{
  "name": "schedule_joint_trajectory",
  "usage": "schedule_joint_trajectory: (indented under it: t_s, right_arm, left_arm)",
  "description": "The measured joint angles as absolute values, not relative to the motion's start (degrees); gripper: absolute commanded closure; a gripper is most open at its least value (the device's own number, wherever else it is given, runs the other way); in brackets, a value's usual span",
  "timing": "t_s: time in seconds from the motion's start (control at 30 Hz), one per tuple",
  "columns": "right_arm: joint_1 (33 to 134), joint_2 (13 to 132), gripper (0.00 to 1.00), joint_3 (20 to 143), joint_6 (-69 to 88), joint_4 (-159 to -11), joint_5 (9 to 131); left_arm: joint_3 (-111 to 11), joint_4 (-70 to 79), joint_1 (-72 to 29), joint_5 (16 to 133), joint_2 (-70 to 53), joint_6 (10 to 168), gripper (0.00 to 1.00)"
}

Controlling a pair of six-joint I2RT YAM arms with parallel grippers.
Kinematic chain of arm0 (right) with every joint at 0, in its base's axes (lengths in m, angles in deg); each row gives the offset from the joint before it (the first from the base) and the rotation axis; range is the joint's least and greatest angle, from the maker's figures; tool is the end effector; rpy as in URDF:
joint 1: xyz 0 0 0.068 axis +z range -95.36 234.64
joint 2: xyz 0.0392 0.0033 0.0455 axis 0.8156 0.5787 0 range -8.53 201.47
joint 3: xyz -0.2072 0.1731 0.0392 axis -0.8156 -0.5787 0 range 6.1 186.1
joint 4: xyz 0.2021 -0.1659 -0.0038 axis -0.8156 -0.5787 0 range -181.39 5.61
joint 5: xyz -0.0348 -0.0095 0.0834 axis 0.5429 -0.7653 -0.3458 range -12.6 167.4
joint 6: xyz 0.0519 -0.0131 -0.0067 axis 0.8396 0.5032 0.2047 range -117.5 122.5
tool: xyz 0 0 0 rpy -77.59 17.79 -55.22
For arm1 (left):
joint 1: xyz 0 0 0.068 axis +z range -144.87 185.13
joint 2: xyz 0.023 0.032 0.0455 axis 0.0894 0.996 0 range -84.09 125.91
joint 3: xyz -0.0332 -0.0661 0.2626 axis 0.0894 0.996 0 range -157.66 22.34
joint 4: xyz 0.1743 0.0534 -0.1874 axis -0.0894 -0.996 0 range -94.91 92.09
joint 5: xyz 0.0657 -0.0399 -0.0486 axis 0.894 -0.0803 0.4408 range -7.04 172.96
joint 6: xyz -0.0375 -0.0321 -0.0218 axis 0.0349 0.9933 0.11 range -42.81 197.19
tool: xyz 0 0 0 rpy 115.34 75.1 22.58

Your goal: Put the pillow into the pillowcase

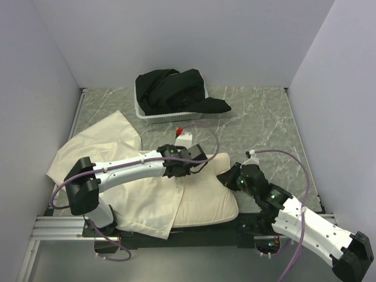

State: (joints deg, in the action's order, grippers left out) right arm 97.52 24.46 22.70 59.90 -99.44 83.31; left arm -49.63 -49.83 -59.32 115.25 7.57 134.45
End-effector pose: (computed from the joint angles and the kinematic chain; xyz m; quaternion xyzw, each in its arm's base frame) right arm 0.1080 0.0952 0.1886 0.1351 0.8609 0.3462 0.3476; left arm 0.1515 -0.2727 0.2525 0.0152 0.9491 -0.0003 0.3145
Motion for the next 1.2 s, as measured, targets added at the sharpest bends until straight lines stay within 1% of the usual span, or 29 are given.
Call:
schedule_joint_trajectory:
  t_s: [0.07,0.23,0.33,0.43,0.63,0.77,0.87,0.93,1.0,1.1,1.2]
  right_arm:
    - [97.5,23.3,1.0,22.7,59.9,-99.5,82.4]
    - [97.5,20.1,1.0,25.3,59.6,-101.4,81.1]
    - [97.5,18.7,1.0,31.4,58.7,-104.4,83.1]
    - [97.5,18.2,1.0,38.3,57.9,-106.2,86.1]
    - [95.6,21.1,1.0,54.8,55.4,-109.9,89.5]
    - [87.9,27.0,1.0,63.5,54.1,-112.2,85.0]
    - [84.6,30.9,1.0,62.8,54.0,-109.8,81.0]
    - [84.2,32.3,1.0,58.3,54.1,-106.0,80.4]
    - [83.8,32.3,1.0,51.9,54.4,-104.0,81.5]
    - [82.0,32.3,1.0,43.4,55.3,-105.1,82.2]
    - [80.7,32.4,1.0,39.5,56.2,-108.1,81.3]
  left_arm:
    - [-53.7,-48.9,-58.8,113.5,7.5,130.6,0.99]
    - [-68.4,-46.4,-58.0,107.7,7.0,119.8,0.99]
    - [-75.0,-46.5,-58.1,102.9,6.5,114.8,0.99]
    - [-78.9,-45.9,-58.1,99.4,6.5,111.7,0.99]
    - [-79.6,-41.3,-58.7,96.2,4.9,109.1,0.99]
    - [-75.3,-37.5,-59.0,96.8,1.5,109.3,0.99]
    - [-75.3,-38.0,-58.6,99.0,1.2,109.5,0.99]
    - [-77.1,-40.2,-57.7,100.4,2.2,109.6,0.99]
    - [-80.3,-43.1,-55.2,101.1,4.0,109.6,0.99]
    - [-84.8,-47.5,-49.9,100.2,7.2,109.7,0.99]
    - [-94.2,-50.1,-45.4,100.4,13.5,109.6,0.99]
